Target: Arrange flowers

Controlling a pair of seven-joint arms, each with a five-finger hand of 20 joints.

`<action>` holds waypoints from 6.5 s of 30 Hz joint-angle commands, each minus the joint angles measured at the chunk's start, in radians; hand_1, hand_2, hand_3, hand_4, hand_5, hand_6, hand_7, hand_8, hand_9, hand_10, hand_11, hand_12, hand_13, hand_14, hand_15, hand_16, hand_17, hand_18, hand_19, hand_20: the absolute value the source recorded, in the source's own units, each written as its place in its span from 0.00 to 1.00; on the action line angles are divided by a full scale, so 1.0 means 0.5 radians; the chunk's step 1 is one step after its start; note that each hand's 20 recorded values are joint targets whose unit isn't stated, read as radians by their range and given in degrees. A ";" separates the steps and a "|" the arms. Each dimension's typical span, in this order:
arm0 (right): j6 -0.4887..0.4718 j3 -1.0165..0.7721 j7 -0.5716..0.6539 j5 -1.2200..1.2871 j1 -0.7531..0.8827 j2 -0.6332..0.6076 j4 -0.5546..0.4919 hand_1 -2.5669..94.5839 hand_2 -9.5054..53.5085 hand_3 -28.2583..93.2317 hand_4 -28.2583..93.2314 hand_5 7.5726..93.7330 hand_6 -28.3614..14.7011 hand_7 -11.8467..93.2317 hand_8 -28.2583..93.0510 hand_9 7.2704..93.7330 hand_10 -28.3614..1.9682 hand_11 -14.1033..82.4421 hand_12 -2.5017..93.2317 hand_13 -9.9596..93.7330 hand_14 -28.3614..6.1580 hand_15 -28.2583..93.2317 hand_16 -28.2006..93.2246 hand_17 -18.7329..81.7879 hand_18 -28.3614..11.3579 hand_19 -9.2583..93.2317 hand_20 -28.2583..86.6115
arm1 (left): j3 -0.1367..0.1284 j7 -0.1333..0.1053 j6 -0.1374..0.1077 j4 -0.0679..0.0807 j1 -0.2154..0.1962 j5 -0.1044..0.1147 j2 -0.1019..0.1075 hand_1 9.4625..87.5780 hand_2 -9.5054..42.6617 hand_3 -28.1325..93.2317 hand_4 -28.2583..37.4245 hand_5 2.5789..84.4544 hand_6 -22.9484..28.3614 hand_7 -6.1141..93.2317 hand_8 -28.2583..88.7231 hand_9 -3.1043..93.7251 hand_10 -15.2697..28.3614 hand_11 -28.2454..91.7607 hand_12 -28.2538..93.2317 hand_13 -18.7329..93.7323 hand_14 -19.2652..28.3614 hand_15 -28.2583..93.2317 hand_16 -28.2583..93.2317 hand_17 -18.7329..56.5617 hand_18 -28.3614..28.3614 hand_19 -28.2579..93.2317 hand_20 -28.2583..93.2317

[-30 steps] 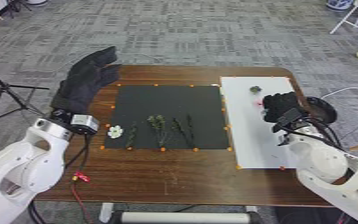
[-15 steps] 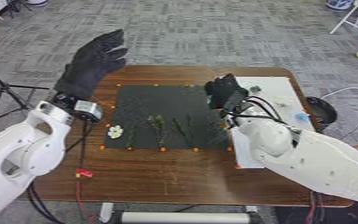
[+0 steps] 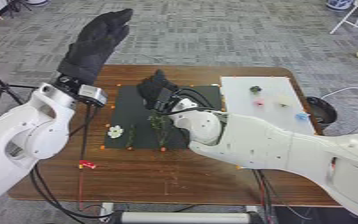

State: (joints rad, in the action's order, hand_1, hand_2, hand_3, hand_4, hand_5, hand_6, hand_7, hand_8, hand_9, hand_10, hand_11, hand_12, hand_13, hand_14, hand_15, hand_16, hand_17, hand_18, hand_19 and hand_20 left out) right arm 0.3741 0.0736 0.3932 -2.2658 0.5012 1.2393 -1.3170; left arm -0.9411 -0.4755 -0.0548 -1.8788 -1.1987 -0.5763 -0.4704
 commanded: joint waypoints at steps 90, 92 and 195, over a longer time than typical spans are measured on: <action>-0.190 0.058 0.250 -0.071 0.070 0.265 0.148 0.37 0.00 0.84 0.00 0.51 0.83 0.53 0.00 0.63 0.83 0.54 0.23 0.66 0.71 0.88 0.47 0.49 0.32 0.94 0.72 | 0.076 -0.070 0.077 0.050 0.109 -0.011 -0.168 0.31 0.23 0.57 0.29 0.29 0.55 0.04 0.27 0.21 0.68 0.19 0.47 0.26 0.80 0.22 0.30 0.04 0.97 0.58 0.23; -0.180 0.057 0.258 -0.074 0.073 0.266 0.151 0.42 0.00 0.78 0.00 0.51 0.83 0.53 0.00 0.62 0.83 0.54 0.23 0.66 0.71 0.88 0.47 0.49 0.32 0.94 0.72 | 0.074 -0.072 0.074 0.048 0.105 -0.007 -0.166 0.31 0.23 0.56 0.29 0.29 0.55 0.04 0.27 0.21 0.68 0.19 0.47 0.26 0.81 0.22 0.30 0.04 0.97 0.58 0.23; -0.431 -0.760 0.159 0.507 0.363 -0.834 -0.851 0.28 0.05 0.93 0.00 0.39 0.52 0.25 0.18 0.45 0.48 0.30 0.22 0.62 0.52 0.88 0.42 0.49 0.21 0.98 0.69 | -0.493 -0.047 -0.072 -0.071 -0.668 0.012 -0.322 0.24 0.06 0.79 0.11 0.29 0.49 0.23 0.19 0.22 0.59 0.37 0.42 0.30 0.70 0.40 0.28 0.14 0.80 0.53 0.32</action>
State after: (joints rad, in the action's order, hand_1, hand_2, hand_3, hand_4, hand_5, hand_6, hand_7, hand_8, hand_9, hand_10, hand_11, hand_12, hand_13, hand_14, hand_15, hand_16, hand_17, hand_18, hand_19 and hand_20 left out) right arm 0.0563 -0.2209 0.4963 -2.0501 0.6508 1.1713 -1.5558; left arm -1.1113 -0.5054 -0.0478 -1.8893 -1.3588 -0.5781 -0.5741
